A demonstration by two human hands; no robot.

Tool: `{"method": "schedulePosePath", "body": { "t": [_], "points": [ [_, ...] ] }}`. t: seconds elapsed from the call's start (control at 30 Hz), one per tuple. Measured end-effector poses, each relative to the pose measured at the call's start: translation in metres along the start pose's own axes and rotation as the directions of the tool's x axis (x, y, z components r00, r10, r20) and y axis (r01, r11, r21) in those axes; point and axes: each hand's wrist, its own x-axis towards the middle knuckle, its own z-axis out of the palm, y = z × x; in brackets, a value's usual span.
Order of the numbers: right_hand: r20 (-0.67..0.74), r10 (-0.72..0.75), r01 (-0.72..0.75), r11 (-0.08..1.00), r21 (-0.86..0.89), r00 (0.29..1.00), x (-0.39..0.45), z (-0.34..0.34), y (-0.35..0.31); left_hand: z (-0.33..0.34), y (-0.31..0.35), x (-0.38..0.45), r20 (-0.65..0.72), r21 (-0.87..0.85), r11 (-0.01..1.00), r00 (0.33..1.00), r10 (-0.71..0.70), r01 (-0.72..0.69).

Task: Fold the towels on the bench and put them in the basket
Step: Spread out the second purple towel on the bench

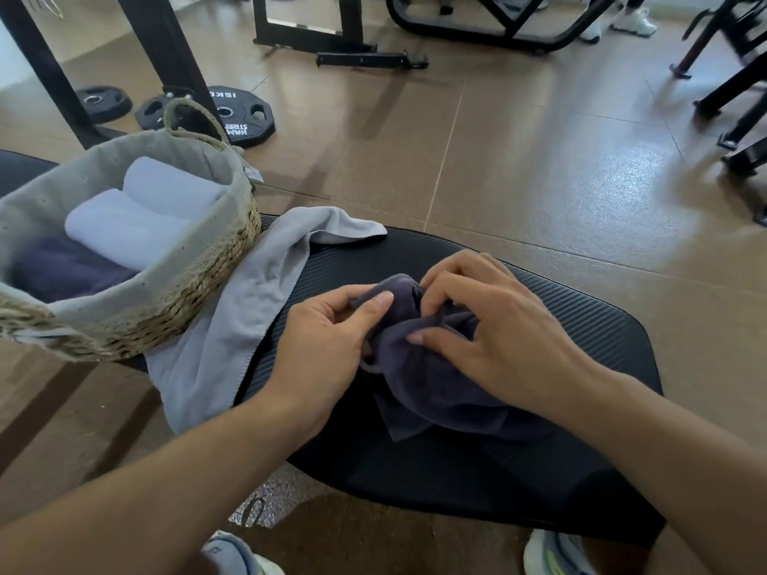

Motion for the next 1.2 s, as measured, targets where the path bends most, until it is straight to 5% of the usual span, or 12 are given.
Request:
{"method": "schedulePosePath", "body": {
  "t": [0.17,0.4,0.73,1.2],
  "points": [
    [-0.033,0.121,-0.118,0.990,0.075,0.992,0.001,-0.003,0.003,0.001,0.002,0.000,0.036,0.001,1.000,0.999,-0.025,0.025],
    [0.000,0.086,-0.085,0.987,0.135,0.996,0.003,0.001,0.009,0.004,0.007,-0.004,0.167,-0.082,0.993,0.984,-0.068,0.082],
    [0.001,0.042,-0.041,0.974,0.222,0.999,0.001,-0.002,0.004,0.008,0.005,-0.008,0.074,-0.101,0.994,0.996,-0.043,0.050],
    [-0.055,0.132,-0.114,0.960,0.254,0.990,0.003,-0.001,0.006,0.007,0.015,-0.016,0.212,-0.095,0.992,0.976,-0.058,0.079]
  ]
}}
